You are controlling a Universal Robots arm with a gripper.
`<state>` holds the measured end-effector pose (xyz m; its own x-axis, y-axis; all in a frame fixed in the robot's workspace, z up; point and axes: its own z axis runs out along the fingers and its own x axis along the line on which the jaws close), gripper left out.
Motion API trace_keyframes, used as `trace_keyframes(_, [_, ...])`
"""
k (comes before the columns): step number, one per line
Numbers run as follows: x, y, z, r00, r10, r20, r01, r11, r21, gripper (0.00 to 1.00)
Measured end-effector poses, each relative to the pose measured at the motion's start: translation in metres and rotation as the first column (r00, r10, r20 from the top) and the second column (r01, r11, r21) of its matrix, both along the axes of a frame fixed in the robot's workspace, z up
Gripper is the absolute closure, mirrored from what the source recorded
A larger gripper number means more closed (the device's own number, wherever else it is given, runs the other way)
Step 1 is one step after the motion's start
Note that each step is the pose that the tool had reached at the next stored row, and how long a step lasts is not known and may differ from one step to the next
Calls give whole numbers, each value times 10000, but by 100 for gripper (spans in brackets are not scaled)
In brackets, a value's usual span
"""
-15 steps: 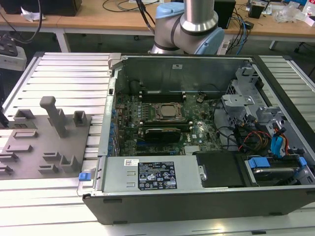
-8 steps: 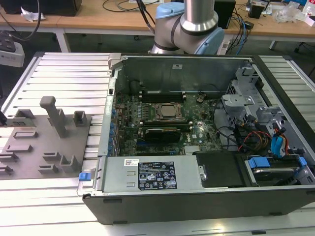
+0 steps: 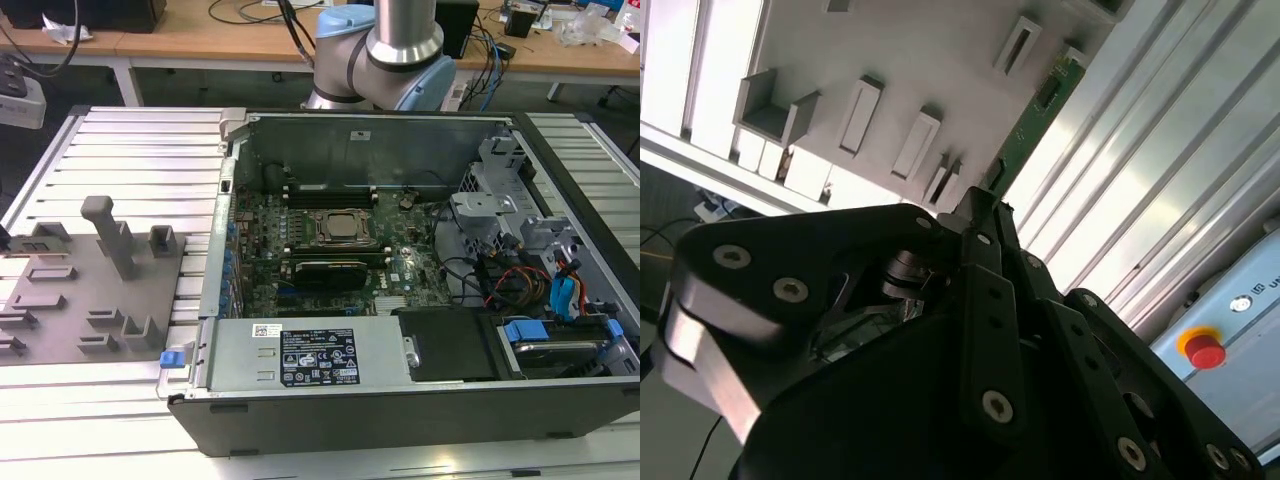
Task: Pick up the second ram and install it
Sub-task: 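Pick up the second ram and move it above second insertion slot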
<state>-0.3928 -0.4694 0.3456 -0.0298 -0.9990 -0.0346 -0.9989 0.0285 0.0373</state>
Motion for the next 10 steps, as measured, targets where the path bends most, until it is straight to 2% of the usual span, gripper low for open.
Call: trace_keyframes(10, [0,4,94,10000,0,1,0,10000,0,87])
